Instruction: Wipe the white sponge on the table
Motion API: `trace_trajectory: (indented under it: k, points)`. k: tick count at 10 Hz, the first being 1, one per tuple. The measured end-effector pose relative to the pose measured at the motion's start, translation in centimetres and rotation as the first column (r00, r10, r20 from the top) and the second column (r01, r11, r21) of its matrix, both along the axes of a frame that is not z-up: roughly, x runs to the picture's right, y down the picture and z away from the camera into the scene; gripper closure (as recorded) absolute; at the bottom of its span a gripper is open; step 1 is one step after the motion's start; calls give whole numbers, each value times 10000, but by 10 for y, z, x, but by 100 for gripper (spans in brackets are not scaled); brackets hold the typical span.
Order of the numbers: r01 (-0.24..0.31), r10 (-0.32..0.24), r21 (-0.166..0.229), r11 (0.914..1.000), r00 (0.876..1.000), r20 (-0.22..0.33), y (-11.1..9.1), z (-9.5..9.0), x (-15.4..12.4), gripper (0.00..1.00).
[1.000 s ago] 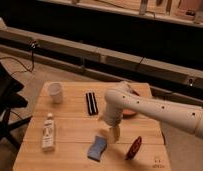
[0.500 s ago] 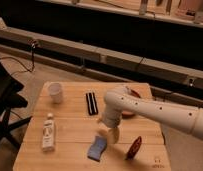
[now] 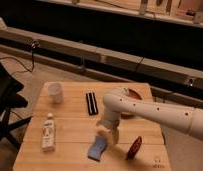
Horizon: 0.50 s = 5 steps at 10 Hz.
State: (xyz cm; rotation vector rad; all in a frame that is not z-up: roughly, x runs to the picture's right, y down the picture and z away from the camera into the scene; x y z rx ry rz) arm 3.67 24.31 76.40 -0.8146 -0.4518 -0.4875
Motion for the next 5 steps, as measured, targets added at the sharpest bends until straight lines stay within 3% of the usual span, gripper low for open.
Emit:
trace_trajectory:
  k: [2, 5]
  points:
    - [404, -437, 242, 9989, 9859, 1617, 3, -2, -11, 20]
    - [1036, -1185, 649, 9925, 9459, 3021, 11, -6, -23, 20]
